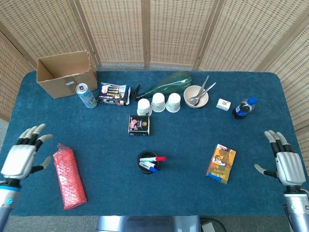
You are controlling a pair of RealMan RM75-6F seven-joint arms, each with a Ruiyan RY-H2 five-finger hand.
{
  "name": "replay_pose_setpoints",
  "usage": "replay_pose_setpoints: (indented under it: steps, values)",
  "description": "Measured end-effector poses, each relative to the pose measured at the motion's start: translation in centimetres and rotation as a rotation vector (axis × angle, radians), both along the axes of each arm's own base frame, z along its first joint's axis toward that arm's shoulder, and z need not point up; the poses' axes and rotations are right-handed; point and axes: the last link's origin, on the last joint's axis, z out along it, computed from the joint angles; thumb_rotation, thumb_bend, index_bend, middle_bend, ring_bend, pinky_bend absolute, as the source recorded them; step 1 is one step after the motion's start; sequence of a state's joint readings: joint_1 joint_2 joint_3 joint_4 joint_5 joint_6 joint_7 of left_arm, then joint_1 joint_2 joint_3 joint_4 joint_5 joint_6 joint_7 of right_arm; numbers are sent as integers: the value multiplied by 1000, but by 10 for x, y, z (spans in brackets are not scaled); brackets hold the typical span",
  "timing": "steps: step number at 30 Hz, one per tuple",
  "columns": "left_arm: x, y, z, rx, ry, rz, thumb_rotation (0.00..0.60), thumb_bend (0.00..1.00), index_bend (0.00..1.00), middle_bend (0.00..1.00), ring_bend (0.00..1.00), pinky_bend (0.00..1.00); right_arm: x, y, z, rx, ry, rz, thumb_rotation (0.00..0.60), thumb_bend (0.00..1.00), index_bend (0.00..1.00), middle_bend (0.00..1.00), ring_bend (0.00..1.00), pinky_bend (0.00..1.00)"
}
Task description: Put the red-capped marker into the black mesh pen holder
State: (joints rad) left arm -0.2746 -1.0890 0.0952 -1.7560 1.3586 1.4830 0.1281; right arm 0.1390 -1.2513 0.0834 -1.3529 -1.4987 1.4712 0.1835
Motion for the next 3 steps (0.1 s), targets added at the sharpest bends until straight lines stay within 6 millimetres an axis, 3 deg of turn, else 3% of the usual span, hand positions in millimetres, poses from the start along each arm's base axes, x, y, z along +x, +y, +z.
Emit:
replay_pose_setpoints:
  steps: [3]
  values:
    - [-16,-13,-1,15,12,34,600,380,258,0,0,72,2,3,0,5,14,-1,600,0,78,79,10,210]
